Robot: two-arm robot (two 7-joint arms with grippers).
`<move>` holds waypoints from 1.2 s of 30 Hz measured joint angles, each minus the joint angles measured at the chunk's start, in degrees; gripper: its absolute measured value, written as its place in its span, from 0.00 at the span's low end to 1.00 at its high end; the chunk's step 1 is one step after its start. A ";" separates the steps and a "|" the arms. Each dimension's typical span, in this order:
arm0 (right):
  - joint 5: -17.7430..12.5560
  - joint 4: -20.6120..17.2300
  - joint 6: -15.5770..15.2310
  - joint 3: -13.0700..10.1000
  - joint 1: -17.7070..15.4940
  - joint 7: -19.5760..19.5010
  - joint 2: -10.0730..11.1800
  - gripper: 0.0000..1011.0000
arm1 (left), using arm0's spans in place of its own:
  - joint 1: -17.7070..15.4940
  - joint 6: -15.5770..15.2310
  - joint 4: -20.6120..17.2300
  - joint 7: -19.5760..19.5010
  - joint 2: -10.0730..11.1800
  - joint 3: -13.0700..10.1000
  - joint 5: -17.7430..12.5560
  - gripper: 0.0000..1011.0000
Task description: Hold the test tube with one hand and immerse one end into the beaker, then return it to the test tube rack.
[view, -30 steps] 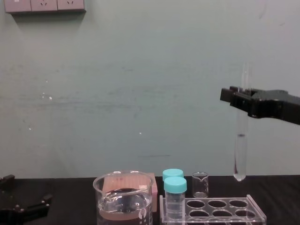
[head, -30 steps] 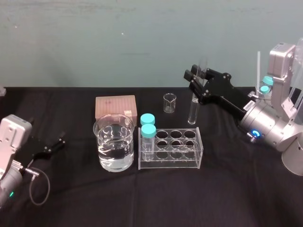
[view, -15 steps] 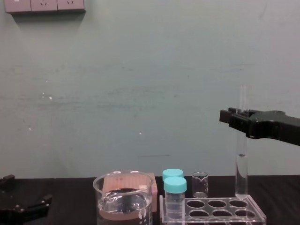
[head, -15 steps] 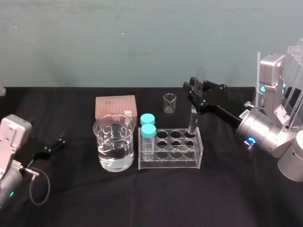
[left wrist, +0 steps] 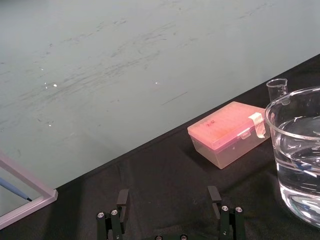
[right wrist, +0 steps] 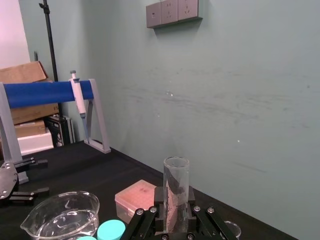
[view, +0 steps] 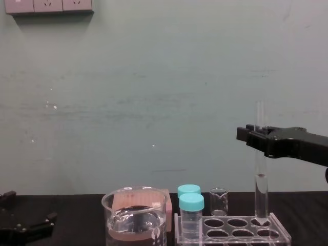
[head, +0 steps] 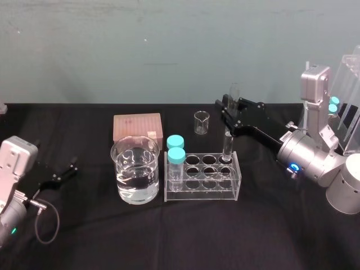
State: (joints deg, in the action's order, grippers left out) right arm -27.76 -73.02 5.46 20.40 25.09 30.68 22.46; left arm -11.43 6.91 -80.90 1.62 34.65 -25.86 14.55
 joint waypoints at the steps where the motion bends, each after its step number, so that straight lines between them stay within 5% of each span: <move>1: 0.00 0.00 0.00 0.00 0.00 0.00 0.00 0.24 | 0.00 0.00 0.00 0.00 0.00 0.00 0.00 0.99; 36: -0.21 7.01 -0.01 0.74 2.32 2.20 -2.06 0.24 | 0.00 0.00 0.00 0.00 0.00 0.00 0.00 0.99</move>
State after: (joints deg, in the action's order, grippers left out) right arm -27.97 -66.02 5.45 21.14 27.41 32.88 20.40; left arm -11.43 6.91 -80.90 1.62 34.65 -25.86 14.55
